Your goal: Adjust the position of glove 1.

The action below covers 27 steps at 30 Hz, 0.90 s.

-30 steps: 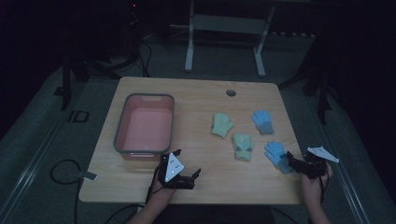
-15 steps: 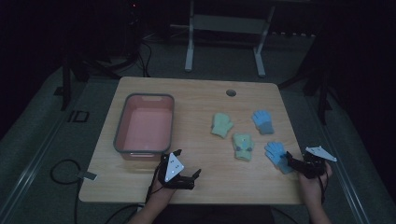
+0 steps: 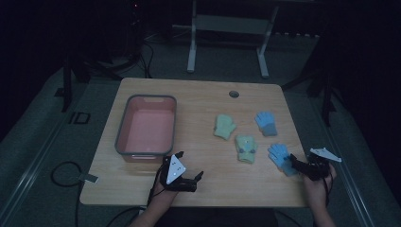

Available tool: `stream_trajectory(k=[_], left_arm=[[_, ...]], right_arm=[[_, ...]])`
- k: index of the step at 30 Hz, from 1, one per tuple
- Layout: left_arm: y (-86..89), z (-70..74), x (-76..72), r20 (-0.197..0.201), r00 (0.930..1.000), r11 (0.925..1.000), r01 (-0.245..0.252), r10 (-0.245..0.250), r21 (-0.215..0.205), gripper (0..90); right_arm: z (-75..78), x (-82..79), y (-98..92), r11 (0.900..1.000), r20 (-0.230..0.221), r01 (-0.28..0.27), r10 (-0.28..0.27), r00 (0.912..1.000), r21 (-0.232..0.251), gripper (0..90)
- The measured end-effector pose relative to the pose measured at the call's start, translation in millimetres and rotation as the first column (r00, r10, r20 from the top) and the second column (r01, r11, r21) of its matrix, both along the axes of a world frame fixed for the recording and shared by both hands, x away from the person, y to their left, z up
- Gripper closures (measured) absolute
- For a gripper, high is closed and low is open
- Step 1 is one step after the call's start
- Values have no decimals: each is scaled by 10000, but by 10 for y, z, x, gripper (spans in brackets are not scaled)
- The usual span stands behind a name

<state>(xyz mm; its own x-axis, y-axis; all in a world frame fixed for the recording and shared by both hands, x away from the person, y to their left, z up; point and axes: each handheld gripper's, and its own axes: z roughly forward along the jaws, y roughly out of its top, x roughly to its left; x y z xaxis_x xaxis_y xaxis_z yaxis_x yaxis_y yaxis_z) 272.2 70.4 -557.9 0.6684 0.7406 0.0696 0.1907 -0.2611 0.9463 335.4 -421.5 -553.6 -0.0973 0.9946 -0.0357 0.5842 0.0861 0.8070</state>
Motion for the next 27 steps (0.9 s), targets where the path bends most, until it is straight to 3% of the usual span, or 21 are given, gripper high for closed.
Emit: stream_trajectory(k=[2, 14, 18, 27], left_arm=[[1, 0, -1, 7, 10000, 10000, -12, 12, -11, 10], [8, 0, -2, 21, 10000, 10000, -21, 21, -48, 10], [3, 0, -4, 41, 10000, 10000, -4, 3, 16, 10], [6, 0, -8, 54, 10000, 10000, -20, 20, -21, 10]], right_arm=[[20, 6, 4, 9998, -115, 105, -107, 9999, -139, 149], [427, 11, 133, 9943, 487, 102, -51, 9988, -1065, 180], [553, 24, 160, 9934, 779, 172, -84, 9969, -1131, 204], [766, 134, 261, 9977, 734, 23, 27, 9973, -673, 209]])
